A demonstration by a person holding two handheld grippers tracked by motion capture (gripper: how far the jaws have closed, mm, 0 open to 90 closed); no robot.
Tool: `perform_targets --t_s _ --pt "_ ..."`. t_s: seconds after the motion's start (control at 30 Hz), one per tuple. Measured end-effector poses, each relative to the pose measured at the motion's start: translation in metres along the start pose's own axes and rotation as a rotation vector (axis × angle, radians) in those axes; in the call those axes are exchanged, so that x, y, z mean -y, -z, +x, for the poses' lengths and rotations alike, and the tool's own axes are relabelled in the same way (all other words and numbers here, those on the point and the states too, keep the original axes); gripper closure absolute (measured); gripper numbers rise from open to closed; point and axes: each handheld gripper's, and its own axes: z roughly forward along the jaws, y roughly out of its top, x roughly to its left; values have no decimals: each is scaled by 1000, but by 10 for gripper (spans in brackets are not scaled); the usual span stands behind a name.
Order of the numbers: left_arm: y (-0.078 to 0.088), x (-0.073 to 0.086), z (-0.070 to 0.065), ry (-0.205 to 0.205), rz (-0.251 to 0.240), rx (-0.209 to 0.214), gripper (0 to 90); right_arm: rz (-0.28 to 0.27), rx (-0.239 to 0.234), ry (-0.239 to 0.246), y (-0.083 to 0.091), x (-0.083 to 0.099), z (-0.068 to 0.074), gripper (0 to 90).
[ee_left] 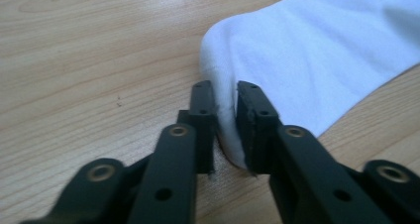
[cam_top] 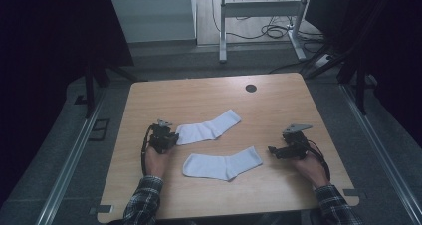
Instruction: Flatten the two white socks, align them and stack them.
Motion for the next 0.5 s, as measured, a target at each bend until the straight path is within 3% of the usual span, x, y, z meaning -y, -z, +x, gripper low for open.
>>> perform_targets --t_s 0.17,0.37,0.5 --pt "8 1 2 -15 -56 -20 550 15 8 -10 1 -1 1 174" --pt "1 11 2 -69 -49 -55 452 27 -3 -42 1 -5 0 144" --pt "0 11 9 -34 -41 -17 355 38 -11 -76 2 -7 -1 180"
